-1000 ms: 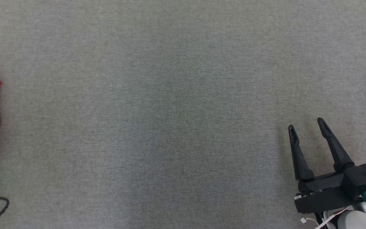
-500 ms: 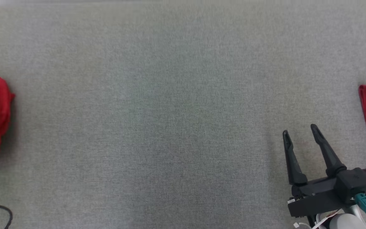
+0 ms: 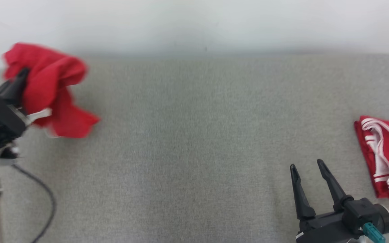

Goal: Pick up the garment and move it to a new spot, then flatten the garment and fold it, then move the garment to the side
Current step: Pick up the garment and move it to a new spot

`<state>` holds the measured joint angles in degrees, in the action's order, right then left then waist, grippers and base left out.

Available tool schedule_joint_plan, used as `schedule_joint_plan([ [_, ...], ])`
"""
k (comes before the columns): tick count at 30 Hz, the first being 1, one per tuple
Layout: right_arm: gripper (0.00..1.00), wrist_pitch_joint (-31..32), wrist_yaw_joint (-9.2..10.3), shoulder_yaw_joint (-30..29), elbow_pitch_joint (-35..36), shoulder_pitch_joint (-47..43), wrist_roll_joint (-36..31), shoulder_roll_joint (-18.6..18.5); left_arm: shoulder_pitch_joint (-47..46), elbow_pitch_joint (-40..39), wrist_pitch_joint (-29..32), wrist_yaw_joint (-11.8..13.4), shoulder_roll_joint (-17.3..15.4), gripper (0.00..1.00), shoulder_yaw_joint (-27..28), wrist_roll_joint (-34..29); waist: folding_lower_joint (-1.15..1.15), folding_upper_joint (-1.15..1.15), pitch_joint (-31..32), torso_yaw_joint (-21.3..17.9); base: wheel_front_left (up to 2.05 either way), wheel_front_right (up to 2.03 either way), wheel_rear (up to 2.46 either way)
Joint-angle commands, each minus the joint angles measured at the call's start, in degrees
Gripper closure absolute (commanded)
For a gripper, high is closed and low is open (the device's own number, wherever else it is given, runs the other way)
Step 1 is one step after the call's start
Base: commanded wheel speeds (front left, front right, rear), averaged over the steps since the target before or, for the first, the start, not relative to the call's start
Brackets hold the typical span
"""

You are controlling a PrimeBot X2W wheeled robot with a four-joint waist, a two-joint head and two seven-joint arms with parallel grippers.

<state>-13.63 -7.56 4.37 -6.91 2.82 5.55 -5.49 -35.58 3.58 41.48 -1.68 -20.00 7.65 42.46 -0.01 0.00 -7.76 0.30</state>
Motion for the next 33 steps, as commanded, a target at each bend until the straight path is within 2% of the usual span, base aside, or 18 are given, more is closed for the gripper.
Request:
schedule_joint_plan([
  [1,0.00,-0.3,0.13,0.0,-0.1,-0.9,0.1,0.2,-0.7,-0.6,-0.5,-0.5,0.8,1.00,-0.5,0.6,0.01,0.00,5.2,-1.4,0.00,0.00,0.00],
  [10,0.00,0.3,0.13,0.6,0.4,-2.8,0.2,0.4,0.4,-7.4,-3.1,-3.0,10.1,1.00,-9.0,2.4,0.01,0.00,8.1,-6.2,0.00,0.00,0.00],
  [15,0.00,0.8,0.13,1.5,0.7,-2.9,0.4,0.5,3.9,-6.4,-6.4,-3.7,15.0,1.00,-14.6,3.3,0.01,0.00,7.6,-9.3,0.00,0.00,0.00],
  [19,0.00,0.8,0.13,2.6,0.7,-2.3,0.8,0.7,6.7,-1.9,-9.9,-3.6,16.4,1.00,-18.5,2.8,0.01,0.00,6.6,-12.4,0.00,0.00,0.00],
  [24,0.00,0.7,0.13,3.2,0.3,-2.1,1.0,0.8,9.1,6.6,-16.1,-2.0,17.0,1.00,-22.8,1.2,0.01,0.00,4.9,-15.5,0.00,0.00,0.00],
  [28,0.00,0.4,0.13,2.9,0.3,-1.9,1.1,1.0,9.8,17.0,-22.1,-0.7,17.0,1.00,-27.1,-1.3,0.01,0.00,3.8,-16.8,0.00,0.00,0.00],
  [31,0.00,0.5,0.13,2.6,0.3,-1.6,1.2,0.9,9.4,21.1,-24.6,0.1,17.1,1.00,-28.4,-3.0,0.01,0.00,3.7,-16.9,0.00,0.00,0.00],
  [32,0.00,0.5,0.13,2.4,0.3,-1.6,1.3,0.8,9.1,22.8,-26.1,0.3,17.1,0.44,-29.1,-3.7,0.01,0.00,3.8,-16.8,0.00,0.00,0.00],
  [33,0.00,0.5,0.13,2.2,0.3,-1.6,1.3,0.6,8.9,24.8,-27.2,0.6,17.1,0.00,-29.7,-4.1,0.01,0.00,4.0,-16.6,0.00,0.00,0.00],
])
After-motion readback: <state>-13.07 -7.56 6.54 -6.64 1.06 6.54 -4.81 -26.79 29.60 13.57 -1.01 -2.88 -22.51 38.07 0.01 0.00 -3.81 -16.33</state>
